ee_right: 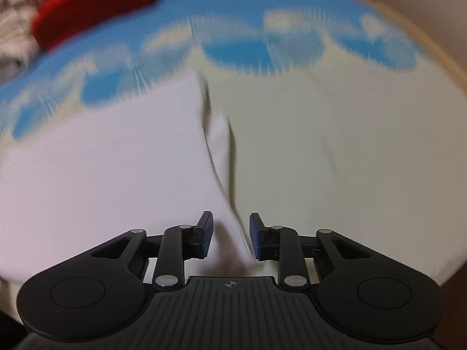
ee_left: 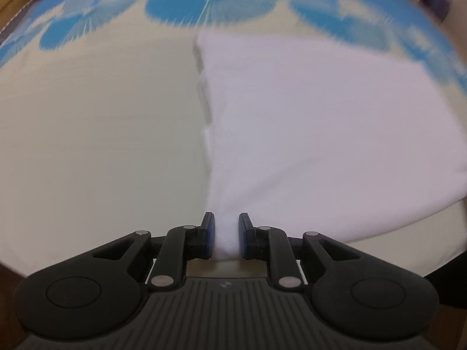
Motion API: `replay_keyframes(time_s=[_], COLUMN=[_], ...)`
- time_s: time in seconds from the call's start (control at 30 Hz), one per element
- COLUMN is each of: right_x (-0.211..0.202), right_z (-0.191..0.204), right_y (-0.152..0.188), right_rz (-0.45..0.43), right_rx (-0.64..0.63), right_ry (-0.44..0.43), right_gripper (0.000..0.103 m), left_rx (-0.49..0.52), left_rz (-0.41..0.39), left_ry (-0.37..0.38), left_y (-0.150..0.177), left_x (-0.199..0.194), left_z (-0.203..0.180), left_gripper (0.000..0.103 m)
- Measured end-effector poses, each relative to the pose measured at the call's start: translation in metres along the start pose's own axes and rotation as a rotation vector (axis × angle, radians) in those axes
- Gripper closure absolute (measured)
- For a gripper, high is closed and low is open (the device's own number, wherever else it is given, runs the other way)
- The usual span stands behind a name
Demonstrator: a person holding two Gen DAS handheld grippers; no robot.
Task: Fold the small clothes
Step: 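Raise both open grippers away from the folded shirt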
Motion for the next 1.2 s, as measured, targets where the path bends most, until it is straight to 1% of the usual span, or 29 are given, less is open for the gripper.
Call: replay_keyframes(time_s=[0.03, 0.07, 0.13, 0.17, 0.2, 0.23, 0.27, 0.3, 0.33, 0.37, 0.43, 0.47, 0.57, 0.6, 0.7, 0.77, 0.8, 0.83, 0.87, 0.9, 0.93, 1.0, 1.07, 1.13, 1.2], right_x=[0.006, 0.008, 0.008, 0.008, 0.009, 0.01, 0.009, 0.008, 0.006, 0.001, -0.013, -0.022, -0.049, -0.059, -0.088, -0.106, -0.113, -0.119, -0.123, -0.124, -0.124, -0.116, -0.106, -0.095, -0.086], right_z=[-0.001, -0.002, -0.001, 0.0, 0.0, 0.0, 0.001, 0.001, 0.002, 0.004, 0.01, 0.012, 0.016, 0.017, 0.02, 0.024, 0.025, 0.028, 0.03, 0.031, 0.033, 0.034, 0.035, 0.036, 0.036], right_y=[0.004, 0.005, 0.003, 0.002, 0.003, 0.005, 0.007, 0.007, 0.007, 0.006, 0.0, -0.001, -0.013, -0.016, -0.025, -0.029, -0.03, -0.031, -0.03, -0.028, -0.025, -0.021, -0.016, -0.012, -0.011], right_rz=[0.031, 0.037, 0.021, 0.018, 0.022, 0.028, 0.029, 0.025, 0.017, -0.002, -0.078, -0.118, -0.235, -0.263, -0.342, -0.386, -0.405, -0.42, -0.432, -0.439, -0.438, -0.416, -0.39, -0.382, -0.346], right_rx=[0.002, 0.006, 0.001, -0.012, -0.024, -0.029, -0.029, -0.027, -0.027, -0.028, -0.041, -0.047, -0.052, -0.052, -0.057, -0.061, -0.061, -0.062, -0.064, -0.065, -0.065, -0.052, -0.037, -0.042, -0.035], right_ry=[0.015, 0.02, 0.017, 0.021, 0.025, 0.029, 0.032, 0.035, 0.04, 0.047, 0.068, 0.077, 0.075, 0.07, 0.045, 0.025, 0.018, 0.012, 0.007, 0.005, 0.004, -0.004, -0.01, 0.008, 0.033], right_gripper=[0.073, 0.073, 0.072, 0.072, 0.071, 0.07, 0.07, 0.07, 0.07, 0.07, 0.07, 0.07, 0.066, 0.065, 0.062, 0.058, 0.053, 0.049, 0.048, 0.044, 0.042, 0.042, 0.042, 0.042, 0.042], left_rx=[0.0, 0.002, 0.008, 0.011, 0.016, 0.024, 0.03, 0.034, 0.039, 0.04, 0.039, 0.041, 0.041, 0.034, 0.011, -0.001, -0.003, -0.001, 0.003, 0.01, 0.023, 0.059, 0.092, 0.107, 0.124], left_rz=[-0.007, -0.023, -0.069, -0.069, -0.048, -0.015, 0.002, 0.001, -0.01, -0.024, -0.058, -0.073, -0.112, -0.121, -0.151, -0.172, -0.183, -0.191, -0.198, -0.208, -0.223, -0.259, -0.306, -0.352, -0.365], left_ry=[-0.008, -0.008, 0.026, 0.043, 0.041, 0.012, -0.007, -0.016, -0.015, -0.007, 0.016, 0.021, 0.01, 0.007, 0.0, 0.0, -0.001, -0.002, -0.006, -0.012, -0.027, -0.063, -0.091, -0.098, -0.091], left_y=[-0.002, -0.003, -0.005, -0.004, -0.001, 0.001, 0.003, 0.003, 0.002, 0.001, -0.001, -0.003, -0.008, -0.01, -0.016, -0.018, -0.019, -0.022, -0.022, -0.022, -0.022, -0.023, -0.023, -0.021, -0.018], left_x=[0.0, -0.005, -0.014, -0.015, -0.011, -0.001, 0.003, 0.002, -0.001, -0.004, -0.014, -0.016, -0.022, -0.022, -0.027, -0.032, -0.034, -0.032, -0.033, -0.033, -0.036, -0.041, -0.048, -0.059, -0.071], left_z=[0.0, -0.001, -0.004, -0.005, -0.004, -0.004, -0.003, -0.002, -0.003, -0.004, -0.007, -0.009, -0.012, -0.012, -0.011, -0.013, -0.014, -0.016, -0.017, -0.018, -0.02, -0.025, -0.031, -0.038, -0.045], left_gripper=[0.078, 0.078, 0.078, 0.078, 0.078, 0.077, 0.072, 0.069, 0.069, 0.068, 0.057, 0.055, 0.05, 0.044, 0.042, 0.04, 0.04, 0.038, 0.035, 0.03, 0.028, 0.028, 0.025, 0.019, 0.019])
Point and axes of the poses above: each gripper's, at about its wrist camera, not at the fingertips, and x roughly the way its jaws point, z to its left, y to its underside, the point moved 6 cm from there along x, roughly the way its jaws point, and after that the axes turned 5 degrees about -x, right-handed, at the moved point
